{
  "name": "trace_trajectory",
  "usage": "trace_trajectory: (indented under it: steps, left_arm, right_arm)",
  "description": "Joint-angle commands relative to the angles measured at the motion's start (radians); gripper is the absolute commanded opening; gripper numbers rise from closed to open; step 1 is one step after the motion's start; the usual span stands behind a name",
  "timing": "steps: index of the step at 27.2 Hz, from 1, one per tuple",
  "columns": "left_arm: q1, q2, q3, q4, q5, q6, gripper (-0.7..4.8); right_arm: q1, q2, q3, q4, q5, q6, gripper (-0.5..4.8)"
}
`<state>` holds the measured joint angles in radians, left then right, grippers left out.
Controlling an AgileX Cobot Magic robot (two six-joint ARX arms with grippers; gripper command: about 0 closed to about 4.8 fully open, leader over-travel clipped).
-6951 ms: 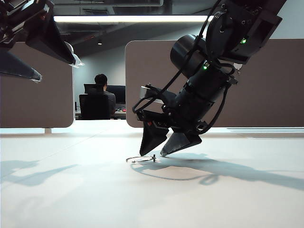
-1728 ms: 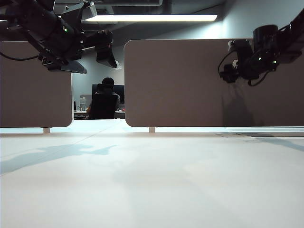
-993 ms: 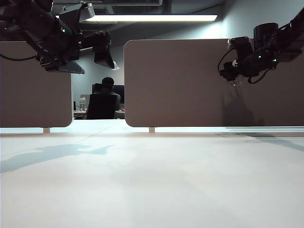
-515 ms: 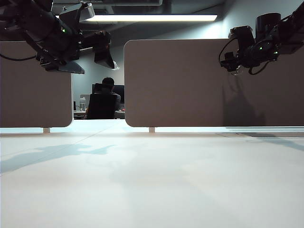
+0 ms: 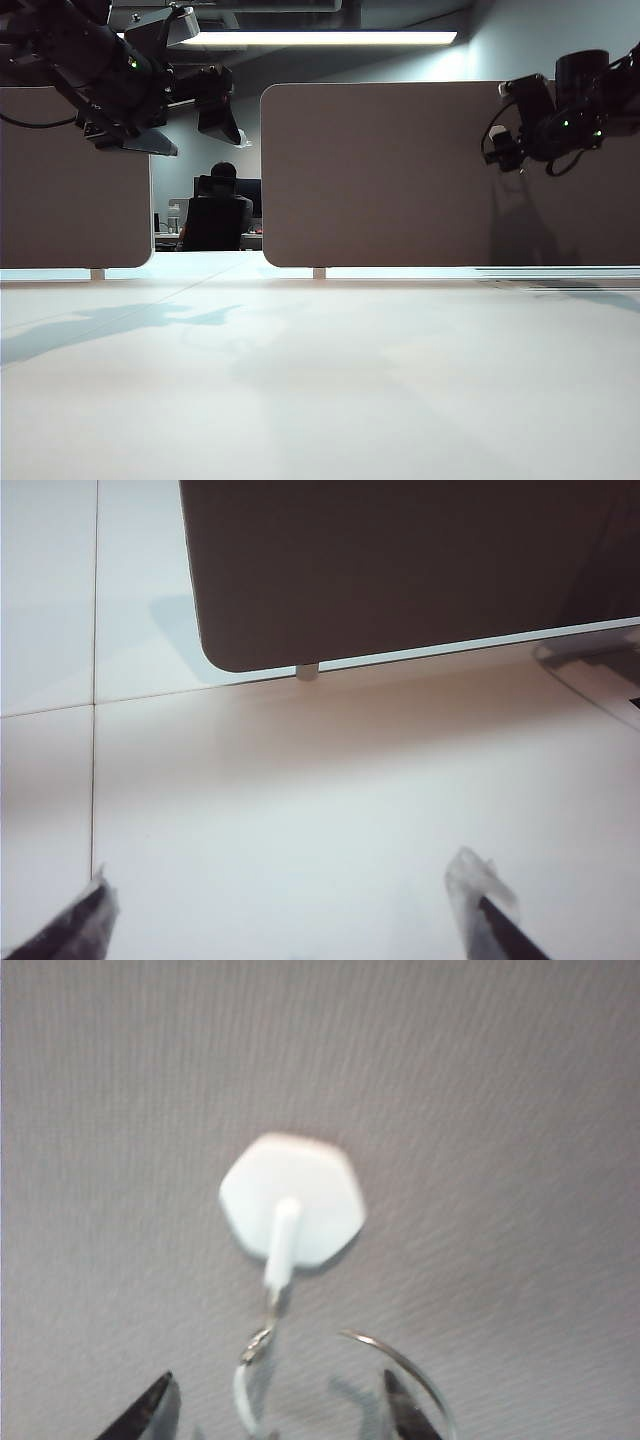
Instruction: Hang the earring on the hook.
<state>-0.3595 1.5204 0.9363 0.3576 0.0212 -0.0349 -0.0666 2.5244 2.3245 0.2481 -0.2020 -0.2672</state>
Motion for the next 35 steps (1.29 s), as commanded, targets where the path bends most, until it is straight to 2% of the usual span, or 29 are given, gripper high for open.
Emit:
trace_trajectory:
  steps: [1, 6, 11, 13, 16, 19, 22, 24, 31, 35]
  left_arm:
    - [0.0, -0.002, 0.003, 0.01, -0.003, 0.001, 4.79]
    - [0.0, -0.002, 0.003, 0.01, -0.003, 0.001, 4.79]
    - [0.0, -0.002, 0.003, 0.009, -0.003, 0.001, 4.79]
    - [0.0, -0.002, 0.003, 0.008, -0.003, 0.001, 4.79]
    - [0.0, -0.002, 0.003, 0.004, -0.003, 0.001, 4.79]
    - [0.0, -0.002, 0.003, 0.002, -0.003, 0.001, 4.79]
    - [0.0, -0.002, 0.003, 0.002, -0.003, 0.001, 4.79]
    - [0.0, -0.002, 0.003, 0.001, -0.003, 0.001, 4.79]
    - [0.0, -0.002, 0.003, -0.007, -0.002, 0.001, 4.79]
    - [0.0, -0.002, 0.003, -0.018, -0.002, 0.001, 4.79]
  right_arm:
    - [0.008, 0.002, 0.004, 0.019, -0.003, 0.002, 2.6]
    - [0.01, 0.002, 0.004, 0.019, -0.003, 0.002, 2.53]
    - [0.012, 0.002, 0.004, 0.019, -0.023, 0.005, 1.8]
    - [0.014, 0.002, 0.004, 0.018, -0.025, 0.005, 1.34]
    - [0.024, 0.001, 0.011, 0.019, -0.025, 0.012, 0.36]
    - [0.026, 0.001, 0.011, 0.026, -0.029, 0.012, 0.51]
    - [0.026, 0.001, 0.011, 0.009, -0.029, 0.013, 1.49]
    - [0.025, 0.0, 0.011, -0.001, -0.029, 0.012, 1.84]
    - [0.025, -0.023, 0.01, -0.099, -0.033, 0.011, 1.85]
    - [0.024, -0.031, 0.01, -0.102, -0.044, 0.012, 1.92]
